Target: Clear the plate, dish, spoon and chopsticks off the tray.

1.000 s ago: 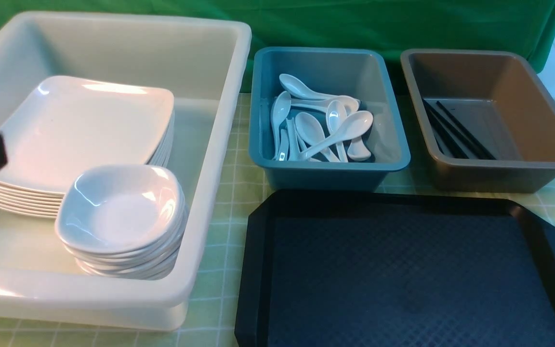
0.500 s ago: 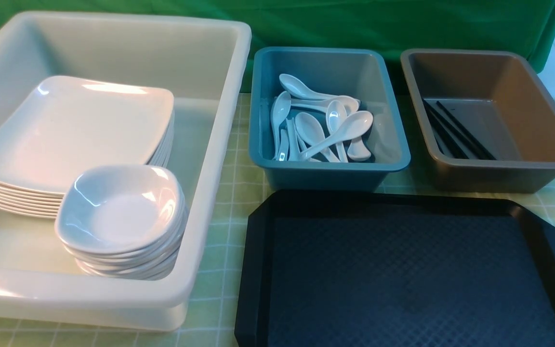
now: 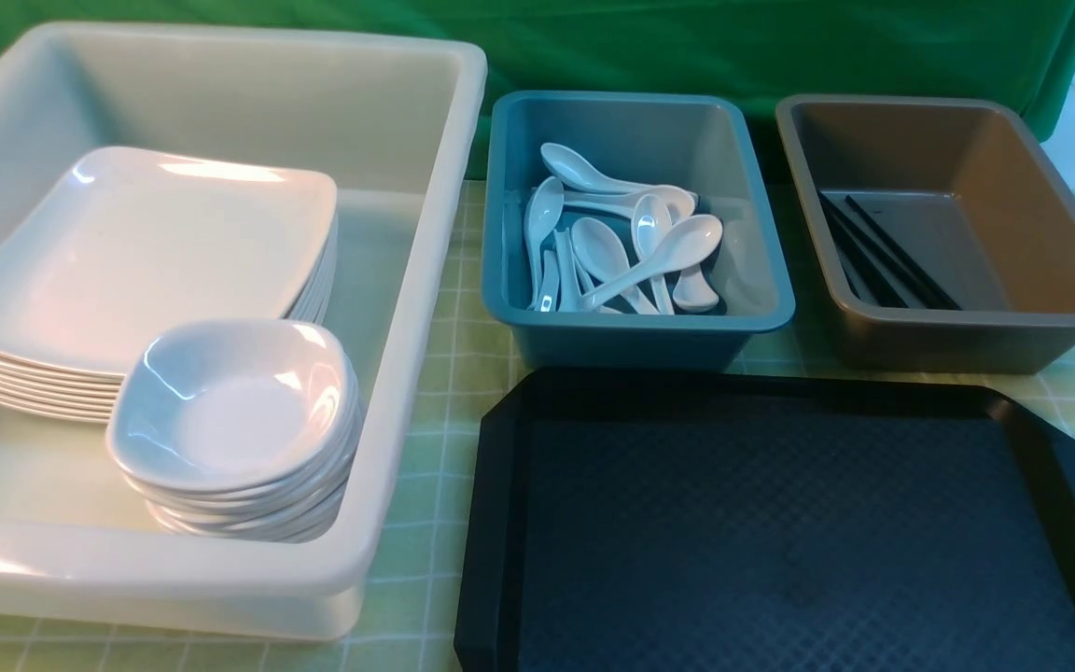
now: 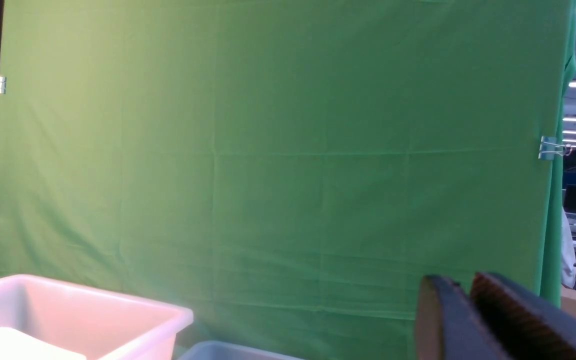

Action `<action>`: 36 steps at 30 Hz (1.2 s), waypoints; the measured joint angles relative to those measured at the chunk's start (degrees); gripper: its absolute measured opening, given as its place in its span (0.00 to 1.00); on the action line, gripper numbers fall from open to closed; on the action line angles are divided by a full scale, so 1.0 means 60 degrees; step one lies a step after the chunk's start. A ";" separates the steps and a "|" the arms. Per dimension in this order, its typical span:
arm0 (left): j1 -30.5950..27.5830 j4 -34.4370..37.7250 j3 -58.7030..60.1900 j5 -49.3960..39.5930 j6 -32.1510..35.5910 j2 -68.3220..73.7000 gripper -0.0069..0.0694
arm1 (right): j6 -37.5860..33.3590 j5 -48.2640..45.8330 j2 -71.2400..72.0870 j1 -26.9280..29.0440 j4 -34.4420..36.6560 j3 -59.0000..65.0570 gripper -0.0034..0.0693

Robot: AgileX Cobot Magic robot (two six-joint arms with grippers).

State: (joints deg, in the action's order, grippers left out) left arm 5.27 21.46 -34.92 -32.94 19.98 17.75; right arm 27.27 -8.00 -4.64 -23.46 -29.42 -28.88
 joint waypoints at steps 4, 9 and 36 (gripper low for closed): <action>-0.0009 -0.0891 0.0549 0.0744 -0.0161 -0.0369 0.07 | 0.0000 0.0000 0.0008 0.0000 0.0000 0.0000 0.16; -0.0490 -0.2189 0.2597 0.2981 -0.1066 -0.1569 0.07 | 0.0000 0.0000 0.0008 0.0000 0.0000 0.0000 0.18; -0.1394 -0.3067 0.5886 0.3432 -0.2056 -0.2942 0.07 | 0.0000 0.0000 0.0010 0.0000 0.0000 0.0000 0.26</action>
State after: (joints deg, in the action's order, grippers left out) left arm -3.09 3.06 0.39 -12.34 7.65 0.10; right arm 27.27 -8.00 -4.58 -23.46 -29.42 -28.88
